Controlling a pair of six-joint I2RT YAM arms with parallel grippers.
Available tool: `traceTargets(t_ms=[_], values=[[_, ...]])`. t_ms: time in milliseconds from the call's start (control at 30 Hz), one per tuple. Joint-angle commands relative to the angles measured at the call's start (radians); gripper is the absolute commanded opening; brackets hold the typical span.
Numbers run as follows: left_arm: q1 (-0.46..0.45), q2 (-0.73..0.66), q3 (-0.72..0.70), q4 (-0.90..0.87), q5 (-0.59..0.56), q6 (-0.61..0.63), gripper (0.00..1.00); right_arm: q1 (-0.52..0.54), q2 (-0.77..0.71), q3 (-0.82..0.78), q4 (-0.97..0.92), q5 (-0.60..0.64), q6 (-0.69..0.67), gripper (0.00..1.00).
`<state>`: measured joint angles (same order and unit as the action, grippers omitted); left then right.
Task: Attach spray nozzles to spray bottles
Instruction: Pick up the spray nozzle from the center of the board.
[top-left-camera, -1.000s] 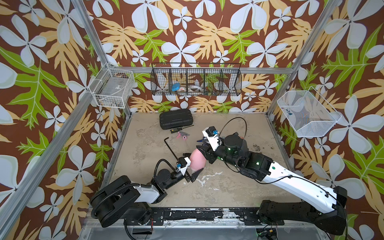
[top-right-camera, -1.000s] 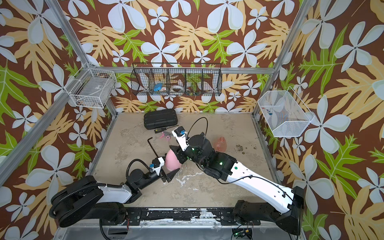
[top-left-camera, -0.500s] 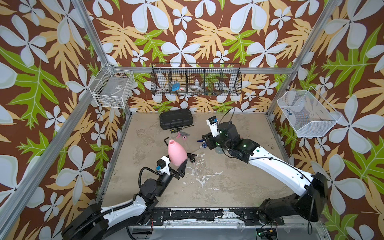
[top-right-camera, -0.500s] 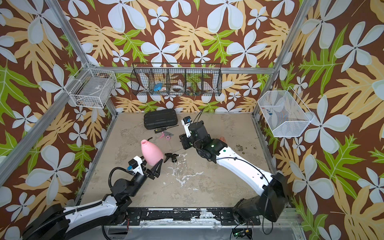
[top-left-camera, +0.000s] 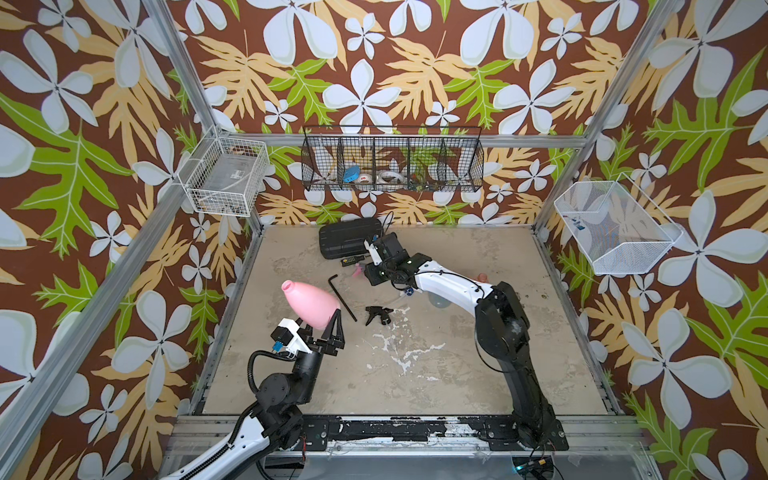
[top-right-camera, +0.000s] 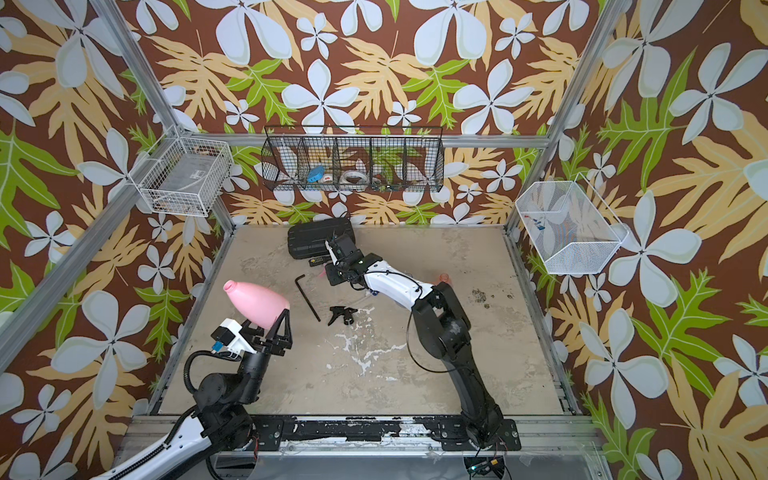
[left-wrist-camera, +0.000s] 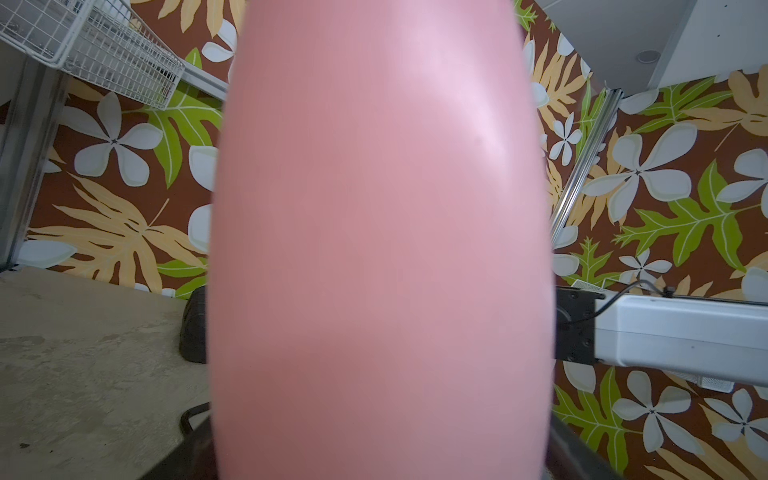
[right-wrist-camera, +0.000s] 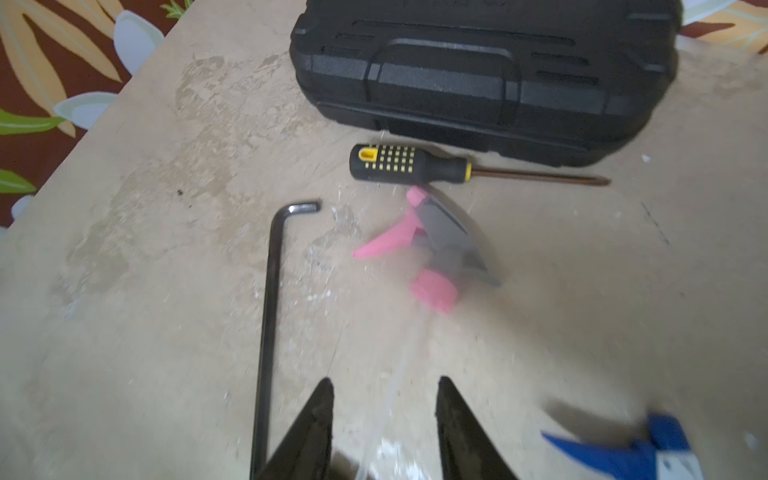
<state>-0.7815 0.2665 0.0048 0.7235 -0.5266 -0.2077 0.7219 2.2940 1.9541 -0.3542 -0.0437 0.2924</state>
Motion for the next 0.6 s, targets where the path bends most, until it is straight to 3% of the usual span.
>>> traceTargets(t_ms=[0, 267, 567], values=[[0.001, 0.014, -0.104, -0.034, -0.009, 0.0, 0.76, -0.005, 0.094, 0.13, -0.078, 0.04, -0.022, 0.46], [0.001, 0.161, -0.08, 0.045, 0.049, 0.007, 0.76, -0.013, 0.219, 0.241, -0.066, 0.024, -0.001, 0.47], [0.001, 0.141, -0.091, 0.043, 0.032, 0.017, 0.77, -0.012, 0.264, 0.254, -0.054, 0.01, 0.016, 0.46]])
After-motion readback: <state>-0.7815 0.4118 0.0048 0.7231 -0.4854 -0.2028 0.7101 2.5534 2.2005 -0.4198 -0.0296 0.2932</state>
